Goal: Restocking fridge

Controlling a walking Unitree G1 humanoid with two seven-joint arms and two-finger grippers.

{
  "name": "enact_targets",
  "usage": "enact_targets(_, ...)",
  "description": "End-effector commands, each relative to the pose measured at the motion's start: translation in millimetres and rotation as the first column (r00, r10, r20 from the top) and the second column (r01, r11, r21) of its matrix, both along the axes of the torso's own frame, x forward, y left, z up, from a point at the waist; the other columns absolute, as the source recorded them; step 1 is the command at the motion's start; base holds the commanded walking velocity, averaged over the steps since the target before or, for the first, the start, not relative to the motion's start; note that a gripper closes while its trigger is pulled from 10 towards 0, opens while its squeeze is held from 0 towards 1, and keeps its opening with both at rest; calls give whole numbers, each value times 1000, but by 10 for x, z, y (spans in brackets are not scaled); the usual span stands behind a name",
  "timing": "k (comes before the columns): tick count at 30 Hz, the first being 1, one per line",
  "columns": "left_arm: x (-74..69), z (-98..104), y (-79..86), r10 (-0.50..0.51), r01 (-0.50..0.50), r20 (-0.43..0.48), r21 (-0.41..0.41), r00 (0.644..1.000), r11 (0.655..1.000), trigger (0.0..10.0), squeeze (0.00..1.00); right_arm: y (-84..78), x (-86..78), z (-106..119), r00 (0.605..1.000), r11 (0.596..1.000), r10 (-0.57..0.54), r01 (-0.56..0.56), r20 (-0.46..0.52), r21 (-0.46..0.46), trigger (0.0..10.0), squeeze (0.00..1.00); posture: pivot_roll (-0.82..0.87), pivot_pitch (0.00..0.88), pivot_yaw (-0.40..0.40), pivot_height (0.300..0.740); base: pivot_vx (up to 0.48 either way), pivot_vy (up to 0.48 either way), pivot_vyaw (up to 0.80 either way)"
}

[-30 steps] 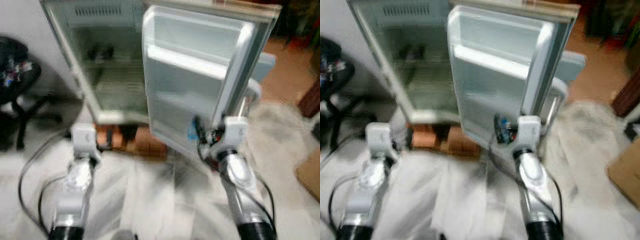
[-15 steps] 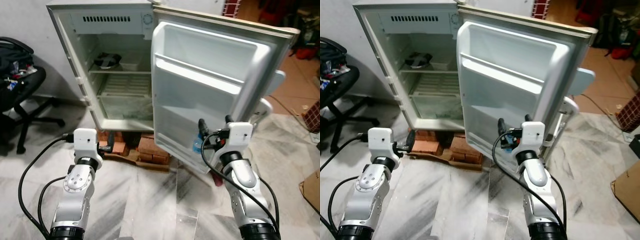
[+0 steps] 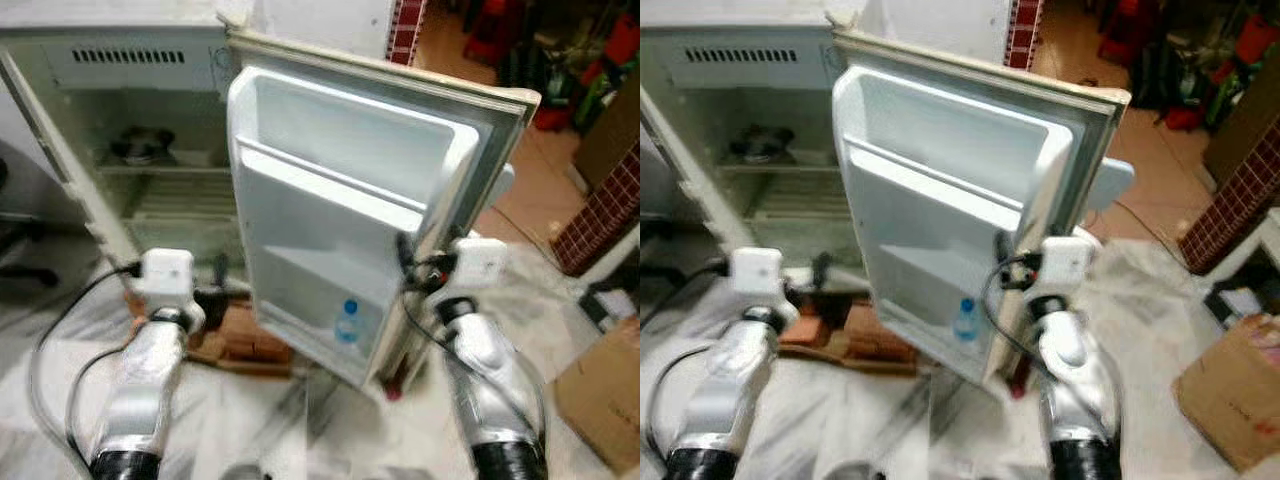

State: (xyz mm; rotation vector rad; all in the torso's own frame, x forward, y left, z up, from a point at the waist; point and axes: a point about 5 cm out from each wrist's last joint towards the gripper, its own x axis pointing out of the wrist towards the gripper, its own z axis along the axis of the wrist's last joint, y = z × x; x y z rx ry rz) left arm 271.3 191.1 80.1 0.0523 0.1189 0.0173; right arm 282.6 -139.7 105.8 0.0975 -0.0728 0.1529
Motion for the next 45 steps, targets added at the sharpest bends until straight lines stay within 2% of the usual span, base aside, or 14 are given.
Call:
enact_targets(1, 4, 6, -50, -17, 17, 2, 3, 1000, 1000, 10000, 0, -67, -5, 1, 1000, 1000, -12, 12, -2, -3, 10000, 0, 52, 18, 8, 740, 0, 0, 0)
enact_targets(5, 0, 9, -63, -23, 23, 4, 4, 1000, 1000, 10000, 0, -42, -25, -21, 1000, 1000, 24, -23, -13, 9, 10000, 0, 49, 19, 9, 740, 0, 0, 0)
enact_targets(8, -4, 3, -70, -25, 25, 3, 5, 1000, 1000, 10000, 0, 56, -68, -70, 989, 989, 139, -136, -45, 60, 10000, 0, 48, 20, 10, 740, 0, -305, 0)
enact_targets(10, -3, 2, -73, -27, 26, 3, 5, 1000, 1000, 10000, 0, 134, -111, -91, 969, 969, 239, -233, -61, 83, 10000, 0, 48, 22, 9, 740, 0, -405, 0)
enact_targets(11, 0, 2, -77, -28, 28, 3, 5, 1000, 1000, 10000, 0, 197, -162, -108, 934, 936, 348, -341, -77, 90, 10000, 0, 47, 22, 10, 740, 0, -480, 0)
enact_targets(13, 2, 0, -80, -28, 28, 3, 4, 1000, 1000, 10000, 0, 221, -188, -128, 910, 913, 404, -396, -94, 96, 10000, 0, 47, 21, 9, 740, 0, -480, 0)
enact_targets(22, 1, 0, -78, -26, 26, 4, 5, 1000, 1000, 10000, 0, 188, -231, -184, 843, 854, 519, -510, -137, 100, 10000, 0, 53, 22, 9, 740, 0, -480, 0)
enact_targets(27, -12, -3, -74, -31, 31, 0, 9, 1000, 999, 10000, 0, 219, -352, -235, 730, 754, 656, -646, -190, 118, 10000, 0, 55, 23, 11, 740, 0, -192, 0)
enact_targets(28, -12, -3, -74, -31, 31, 0, 9, 1000, 999, 10000, 0, 219, -352, -235, 730, 754, 656, -646, -190, 118, 10000, 0, 55, 23, 11, 740, 0, 0, 0)
enact_targets(29, -26, -7, -62, -27, 27, -3, 9, 1000, 1000, 10000, 0, 208, -382, -282, 701, 731, 678, -676, -223, 97, 10000, 0, 59, 24, 10, 740, 0, 0, 0)
enact_targets(35, -198, -104, 68, 30, -27, -56, 60, 998, 998, 10000, 0, 57, -270, -364, 731, 760, 618, -650, -288, -19, 10000, 0, 75, 30, 7, 740, 0, 0, 0)
enact_targets(38, -363, -212, 146, 66, -56, -116, 83, 991, 995, 10000, 0, -54, -136, -352, 788, 806, 542, -586, -292, -84, 10000, 0, 90, 34, 2, 740, 0, 0, 0)
enact_targets(42, -522, -342, 227, 95, -80, -196, 83, 976, 993, 10000, 0, -171, 111, -184, 892, 888, 404, -436, -203, -150, 10000, 0, 103, 36, -1, 740, 0, 0, 0)
enact_targets(45, -622, -402, 300, 114, -87, -247, 116, 962, 989, 10000, 0, -211, 331, 17, 952, 947, 290, -301, -102, -112, 10000, 0, 125, 35, -5, 740, 0, 0, 0)
